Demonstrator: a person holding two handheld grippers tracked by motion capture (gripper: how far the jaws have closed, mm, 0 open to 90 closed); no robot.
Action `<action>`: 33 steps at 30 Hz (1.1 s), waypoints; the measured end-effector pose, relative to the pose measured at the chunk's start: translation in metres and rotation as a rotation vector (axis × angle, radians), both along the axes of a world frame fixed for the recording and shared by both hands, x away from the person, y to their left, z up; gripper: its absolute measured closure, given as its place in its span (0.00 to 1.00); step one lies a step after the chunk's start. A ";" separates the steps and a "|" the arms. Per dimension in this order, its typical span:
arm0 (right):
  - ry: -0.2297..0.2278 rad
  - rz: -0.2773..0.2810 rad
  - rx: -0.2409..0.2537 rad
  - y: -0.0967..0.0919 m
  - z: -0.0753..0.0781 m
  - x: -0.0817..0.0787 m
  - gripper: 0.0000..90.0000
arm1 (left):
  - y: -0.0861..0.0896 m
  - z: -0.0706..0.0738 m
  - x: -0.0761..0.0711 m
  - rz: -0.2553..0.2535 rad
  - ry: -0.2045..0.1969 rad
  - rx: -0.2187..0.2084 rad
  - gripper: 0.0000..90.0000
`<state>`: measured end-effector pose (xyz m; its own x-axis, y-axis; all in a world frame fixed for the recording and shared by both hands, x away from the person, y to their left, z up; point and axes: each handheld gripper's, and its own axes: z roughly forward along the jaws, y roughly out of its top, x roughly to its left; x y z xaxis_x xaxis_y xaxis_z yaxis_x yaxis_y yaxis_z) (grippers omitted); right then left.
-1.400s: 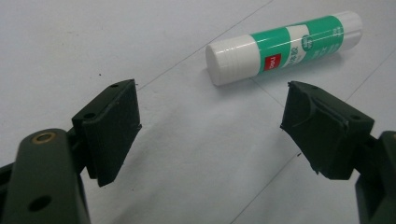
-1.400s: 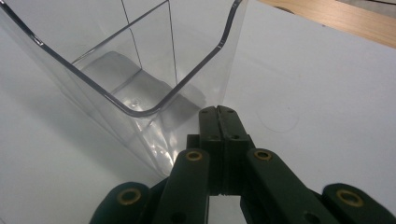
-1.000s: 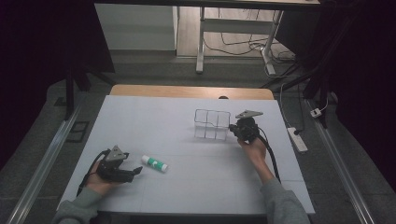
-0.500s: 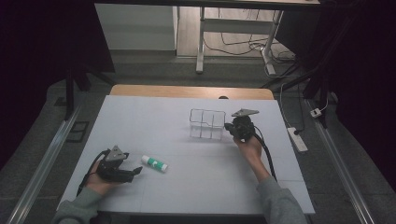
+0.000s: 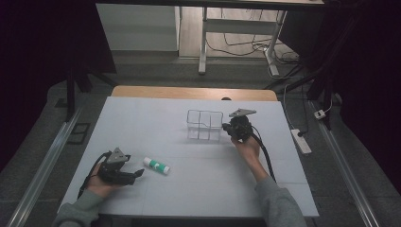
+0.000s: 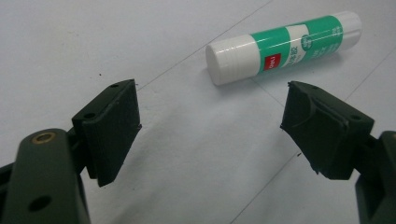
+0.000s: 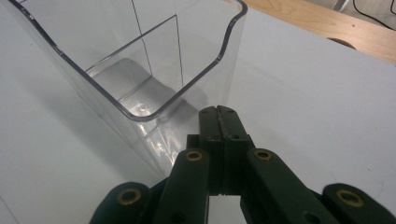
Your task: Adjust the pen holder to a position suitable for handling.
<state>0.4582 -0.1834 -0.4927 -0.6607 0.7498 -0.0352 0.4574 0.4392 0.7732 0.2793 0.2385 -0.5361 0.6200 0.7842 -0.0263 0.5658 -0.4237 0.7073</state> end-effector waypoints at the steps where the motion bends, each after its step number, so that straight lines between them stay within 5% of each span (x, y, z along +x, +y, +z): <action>1: 0.000 0.002 0.000 0.001 0.000 0.001 0.99 | 0.000 0.000 0.000 0.000 0.000 0.000 0.21; 23: 0.021 0.032 0.020 0.019 -0.006 0.009 0.99 | 0.000 -0.001 0.000 0.001 0.002 0.000 0.21; 33: -0.009 0.036 0.020 0.015 0.006 -0.006 0.99 | 0.001 0.000 -0.001 0.003 -0.004 0.000 0.21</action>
